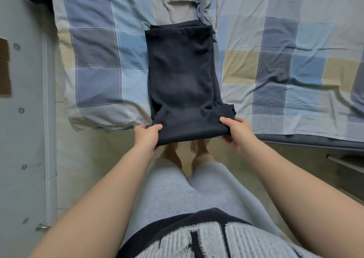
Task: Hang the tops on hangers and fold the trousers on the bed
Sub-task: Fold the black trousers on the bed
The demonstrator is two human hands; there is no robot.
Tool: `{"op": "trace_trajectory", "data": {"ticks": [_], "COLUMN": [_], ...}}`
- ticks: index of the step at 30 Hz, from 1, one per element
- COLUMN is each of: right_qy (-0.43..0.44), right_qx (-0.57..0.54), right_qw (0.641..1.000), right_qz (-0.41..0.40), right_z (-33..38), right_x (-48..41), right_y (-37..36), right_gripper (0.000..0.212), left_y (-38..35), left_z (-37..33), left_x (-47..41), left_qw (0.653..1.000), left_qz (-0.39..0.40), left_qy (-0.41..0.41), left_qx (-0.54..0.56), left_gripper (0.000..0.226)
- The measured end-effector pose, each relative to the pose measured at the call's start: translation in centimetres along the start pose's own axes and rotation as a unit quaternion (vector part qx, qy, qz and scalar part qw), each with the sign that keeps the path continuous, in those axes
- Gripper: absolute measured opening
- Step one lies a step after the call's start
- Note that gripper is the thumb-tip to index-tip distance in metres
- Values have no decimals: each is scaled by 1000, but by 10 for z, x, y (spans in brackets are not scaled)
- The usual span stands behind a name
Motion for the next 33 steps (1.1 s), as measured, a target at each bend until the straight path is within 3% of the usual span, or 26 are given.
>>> {"op": "trace_trajectory", "data": {"ticks": [2, 3, 7, 9, 16, 21, 24, 27, 30, 31, 33], "right_qy": [35, 53, 108, 121, 164, 177, 181, 216, 199, 190, 189], "right_qx": [-31, -36, -23, -28, 22, 76, 121, 253, 478, 521, 540], "right_qw": [999, 998, 993, 991, 986, 980, 971, 937, 851, 827, 814], "right_qz": [7, 15, 36, 39, 25, 50, 95, 110, 90, 92, 98], "right_z": [34, 52, 123, 153, 250, 293, 289, 261, 215, 201, 185], "right_x": [-2, -3, -9, -18, -75, -132, -162, -184, -199, -203, -200], "right_y": [-10, -16, -43, -55, -88, -117, -130, -128, -117, -113, -106], "right_gripper": [69, 66, 16, 4, 8, 7, 31, 78, 94, 98, 105], "left_y": [0, 0, -8, -14, -32, -42, -54, -68, -79, -81, -82], "left_z": [-31, -48, -114, -144, -237, -284, -291, -280, -251, -241, -229], "left_x": [1, 1, 0, -3, -39, -94, -122, -138, -150, -153, -156], "left_qw": [998, 995, 983, 979, 975, 972, 963, 915, 791, 765, 749], "left_qz": [-14, -20, -7, 13, 38, 26, 54, 60, -10, -18, -34], "left_qy": [-52, -78, -146, -154, -176, -219, -264, -327, -314, -303, -298], "left_qx": [43, 56, 109, 130, 132, 82, 9, -228, -525, -568, -591], "left_gripper": [63, 57, 21, 12, 3, 28, 47, 90, 99, 98, 98]}}
Point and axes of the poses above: each hand's wrist, its own x-axis away from the middle knuckle, its own y-axis out of the back of the hand, z = x × y, the point moved 9 cm from there along -x, towards the middle knuckle, and after that the axes turned 13 degrees about z, right-handed, at the moved point
